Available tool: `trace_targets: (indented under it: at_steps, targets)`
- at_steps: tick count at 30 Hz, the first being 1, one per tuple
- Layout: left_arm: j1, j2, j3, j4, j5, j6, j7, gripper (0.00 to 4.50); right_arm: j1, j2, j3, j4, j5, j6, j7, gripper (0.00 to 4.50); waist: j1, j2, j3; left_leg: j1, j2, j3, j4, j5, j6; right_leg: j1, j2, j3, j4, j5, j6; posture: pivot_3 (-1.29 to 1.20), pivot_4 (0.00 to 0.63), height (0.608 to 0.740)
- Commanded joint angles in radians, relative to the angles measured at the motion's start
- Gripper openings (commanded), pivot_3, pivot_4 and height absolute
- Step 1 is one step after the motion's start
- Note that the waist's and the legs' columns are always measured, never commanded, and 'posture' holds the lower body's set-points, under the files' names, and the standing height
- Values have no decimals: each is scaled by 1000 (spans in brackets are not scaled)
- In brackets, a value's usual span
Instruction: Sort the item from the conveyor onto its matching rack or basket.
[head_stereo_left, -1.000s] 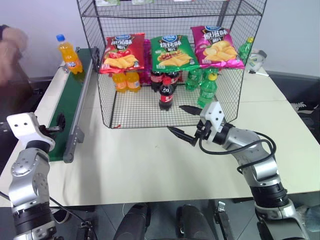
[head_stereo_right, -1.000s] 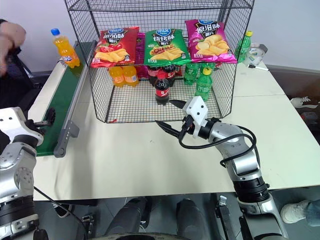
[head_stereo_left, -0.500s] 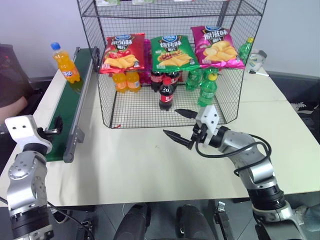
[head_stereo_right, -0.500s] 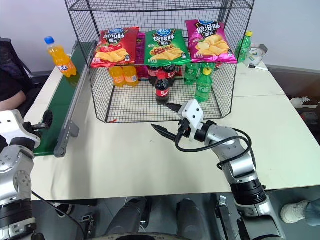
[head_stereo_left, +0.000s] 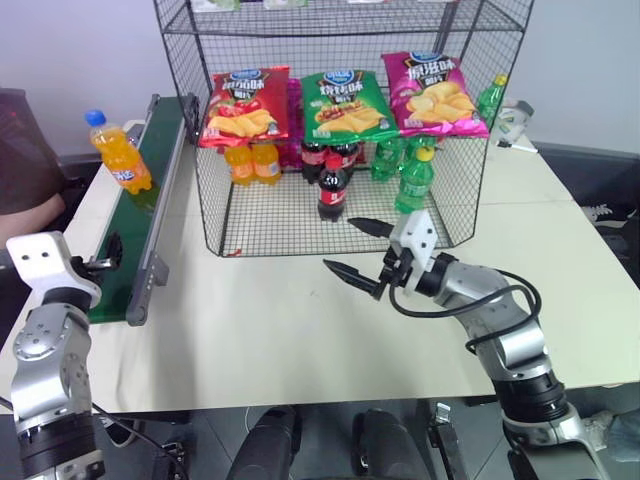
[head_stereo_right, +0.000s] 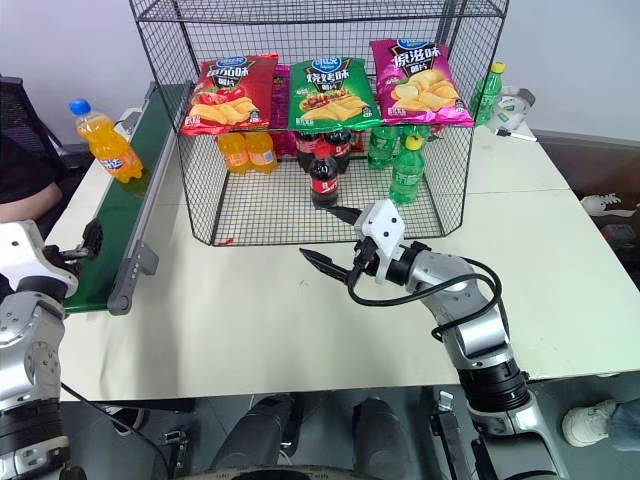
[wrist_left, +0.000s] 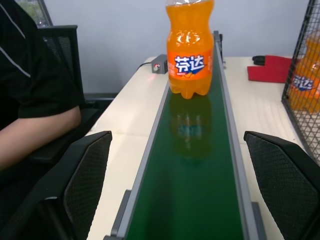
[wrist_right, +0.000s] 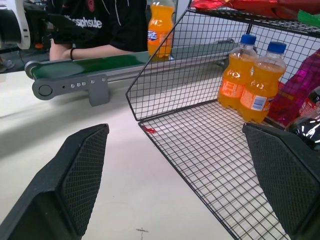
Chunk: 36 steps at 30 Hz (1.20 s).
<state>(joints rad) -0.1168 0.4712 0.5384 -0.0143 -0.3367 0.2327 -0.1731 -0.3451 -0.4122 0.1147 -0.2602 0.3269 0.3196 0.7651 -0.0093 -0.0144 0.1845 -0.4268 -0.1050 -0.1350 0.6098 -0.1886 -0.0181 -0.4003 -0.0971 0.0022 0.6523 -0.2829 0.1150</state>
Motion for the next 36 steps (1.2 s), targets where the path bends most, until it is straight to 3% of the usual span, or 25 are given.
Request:
trace_targets:
  at_steps: [1, 35, 36]
  targets:
    - [-8, 22, 25, -8, 4, -32, -4, 4430, -27, 5, 1, -14, 0, -24, 3, 4500, 0, 0, 0, 0, 0, 0, 0, 0, 0, 0, 0, 0, 0, 0, 0, 0, 150, 740]
    - [-22, 35, 44, 6, -15, -68, -19, 4430, -33, 5, -3, -5, -5, -28, 9, 4500, -1, 0, 0, 0, 0, 0, 0, 0, 0, 0, 0, 0, 0, 0, 0, 0, 150, 740]
    - [-23, 32, 48, 4, -20, -66, -17, 4193, -32, 5, -3, -5, -5, -28, 9, 4500, -1, 0, 0, 0, 0, 0, 0, 0, 0, 0, 0, 0, 0, 0, 0, 0, 150, 740]
